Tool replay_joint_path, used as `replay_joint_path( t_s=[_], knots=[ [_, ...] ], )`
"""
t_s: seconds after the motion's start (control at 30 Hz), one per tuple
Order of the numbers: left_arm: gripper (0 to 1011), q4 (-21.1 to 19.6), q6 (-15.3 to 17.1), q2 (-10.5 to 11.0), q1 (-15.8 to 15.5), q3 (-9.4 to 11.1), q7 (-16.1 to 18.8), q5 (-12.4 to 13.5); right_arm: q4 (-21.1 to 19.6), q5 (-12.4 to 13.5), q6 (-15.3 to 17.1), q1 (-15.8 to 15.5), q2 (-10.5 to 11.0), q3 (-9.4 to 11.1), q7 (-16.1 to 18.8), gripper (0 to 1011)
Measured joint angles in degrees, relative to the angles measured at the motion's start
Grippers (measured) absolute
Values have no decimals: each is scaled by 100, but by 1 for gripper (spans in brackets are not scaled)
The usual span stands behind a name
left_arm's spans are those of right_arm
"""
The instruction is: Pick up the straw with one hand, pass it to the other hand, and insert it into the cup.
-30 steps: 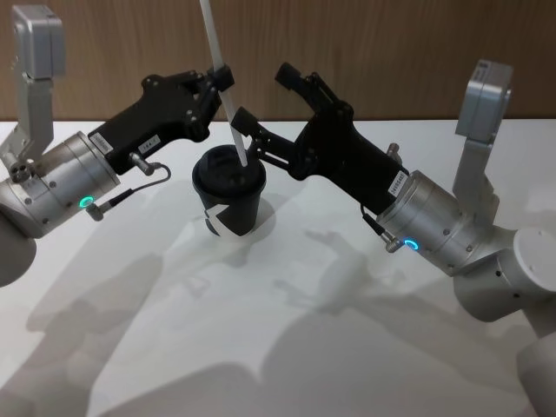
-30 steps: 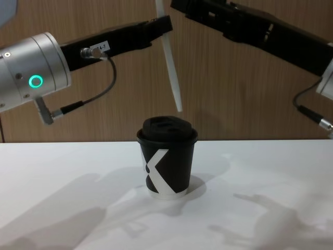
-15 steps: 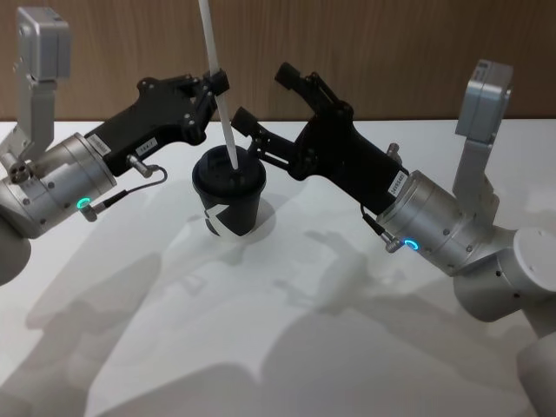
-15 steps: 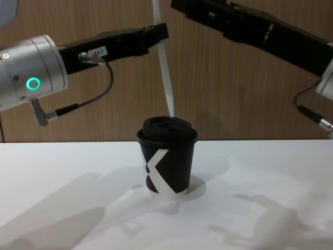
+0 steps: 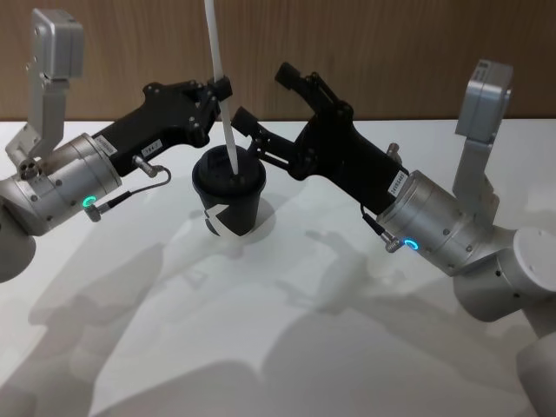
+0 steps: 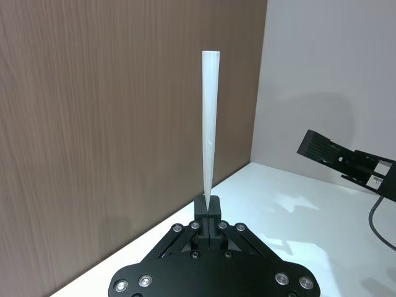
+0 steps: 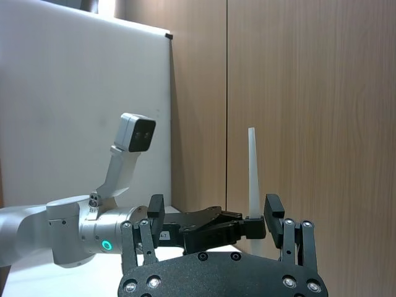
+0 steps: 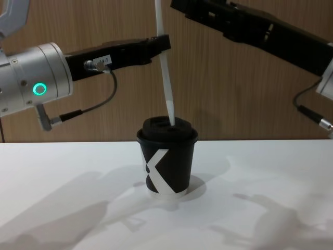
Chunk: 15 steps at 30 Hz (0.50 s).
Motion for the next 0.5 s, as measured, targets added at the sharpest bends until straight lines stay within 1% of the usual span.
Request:
replay_joint_path(
  t_s=[0.5],
  knots=[
    [0, 159, 176, -77, -71, -15, -136, -12, 0, 0, 0, 0, 0, 0, 0, 1001]
  ],
)
